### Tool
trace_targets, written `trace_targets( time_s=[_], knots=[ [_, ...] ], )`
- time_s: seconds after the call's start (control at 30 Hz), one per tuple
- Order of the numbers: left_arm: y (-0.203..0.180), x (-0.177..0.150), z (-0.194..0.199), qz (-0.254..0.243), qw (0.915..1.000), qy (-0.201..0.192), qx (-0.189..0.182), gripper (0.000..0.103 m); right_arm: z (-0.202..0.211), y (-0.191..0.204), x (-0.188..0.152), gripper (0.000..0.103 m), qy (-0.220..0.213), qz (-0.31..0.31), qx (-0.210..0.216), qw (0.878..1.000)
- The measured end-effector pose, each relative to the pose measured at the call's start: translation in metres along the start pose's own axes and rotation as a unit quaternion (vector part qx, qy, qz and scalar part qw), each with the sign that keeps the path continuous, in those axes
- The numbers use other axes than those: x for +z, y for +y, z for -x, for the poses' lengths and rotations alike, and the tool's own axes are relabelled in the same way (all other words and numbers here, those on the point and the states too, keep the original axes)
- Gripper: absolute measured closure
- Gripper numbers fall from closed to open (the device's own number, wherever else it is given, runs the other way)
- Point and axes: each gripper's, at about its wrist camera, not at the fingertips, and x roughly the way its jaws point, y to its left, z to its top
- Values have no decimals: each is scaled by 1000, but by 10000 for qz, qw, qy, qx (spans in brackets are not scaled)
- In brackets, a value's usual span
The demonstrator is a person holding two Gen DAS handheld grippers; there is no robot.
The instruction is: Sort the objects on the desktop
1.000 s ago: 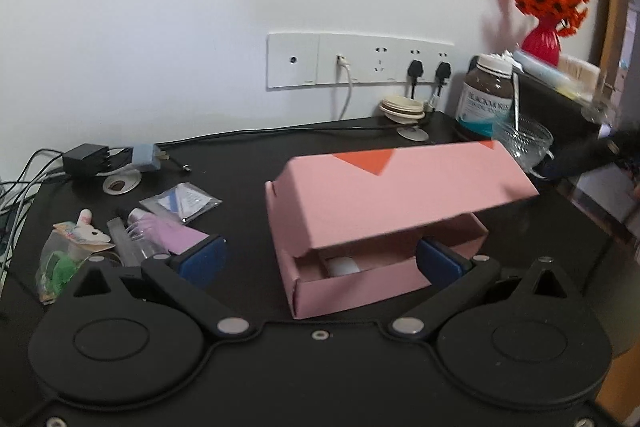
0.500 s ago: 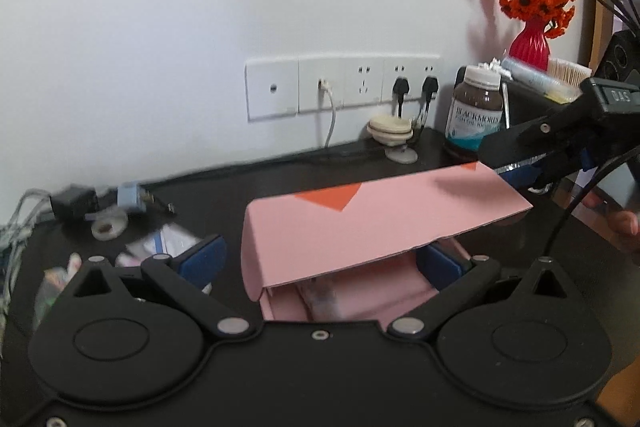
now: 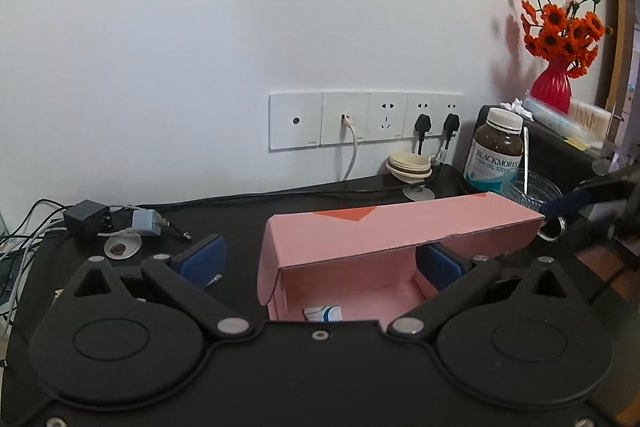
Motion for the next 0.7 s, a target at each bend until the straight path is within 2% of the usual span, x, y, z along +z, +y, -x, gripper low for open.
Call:
trace_targets(
  time_s=[0.13, 0.23, 0.37, 0.7],
  knots=[
    [-1, 1, -1, -25, 10000, 16, -14, 0, -16, 14, -5, 1, 198, 525, -165, 9983],
    [-2, 2, -3, -27, 10000, 53, -53, 0, -33, 25, -6, 1, 240, 771, -92, 9967],
    [-3, 1, -4, -15, 9999, 95, -137, 0, -49, 36, -2, 1, 282, 851, 154, 9959],
    [-6, -3, -5, -110, 9997, 154, -172, 0, -54, 49, -6, 1, 223, 805, 217, 9963]
  ],
)
